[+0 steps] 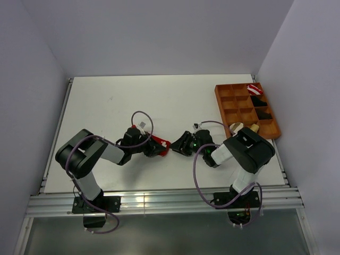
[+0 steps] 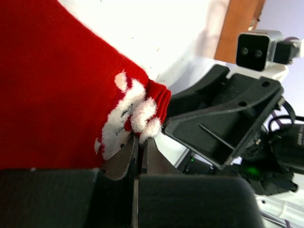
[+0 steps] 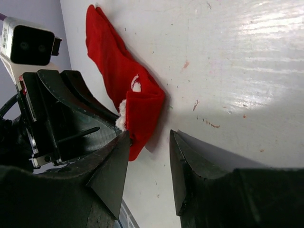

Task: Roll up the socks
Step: Roll the sock at the center of the board.

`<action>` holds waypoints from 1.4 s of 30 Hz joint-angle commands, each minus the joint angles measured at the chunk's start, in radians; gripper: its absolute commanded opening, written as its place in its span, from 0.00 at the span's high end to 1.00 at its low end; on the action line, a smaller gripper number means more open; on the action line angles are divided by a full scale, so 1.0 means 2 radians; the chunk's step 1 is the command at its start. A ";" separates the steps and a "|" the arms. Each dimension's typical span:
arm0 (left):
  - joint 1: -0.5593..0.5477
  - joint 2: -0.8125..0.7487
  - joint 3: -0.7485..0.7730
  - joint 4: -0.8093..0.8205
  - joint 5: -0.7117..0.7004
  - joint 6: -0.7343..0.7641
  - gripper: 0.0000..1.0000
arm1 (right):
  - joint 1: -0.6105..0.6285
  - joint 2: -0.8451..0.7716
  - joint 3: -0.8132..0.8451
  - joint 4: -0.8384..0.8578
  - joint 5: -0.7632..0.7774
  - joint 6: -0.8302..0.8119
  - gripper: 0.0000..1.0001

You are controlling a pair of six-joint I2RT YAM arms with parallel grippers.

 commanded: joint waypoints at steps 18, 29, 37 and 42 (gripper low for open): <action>0.008 0.039 -0.021 0.136 0.050 -0.057 1.00 | 0.004 0.054 0.031 0.028 -0.005 0.003 0.59; 0.009 0.046 -0.021 0.138 0.051 -0.048 1.00 | 0.004 0.081 0.034 0.067 -0.033 0.019 0.78; 0.009 0.028 -0.020 0.072 0.018 -0.001 0.89 | 0.004 0.040 0.046 -0.006 -0.014 -0.023 1.00; 0.007 -0.041 0.004 -0.084 -0.047 0.076 0.63 | 0.005 0.010 0.074 -0.118 0.009 -0.050 1.00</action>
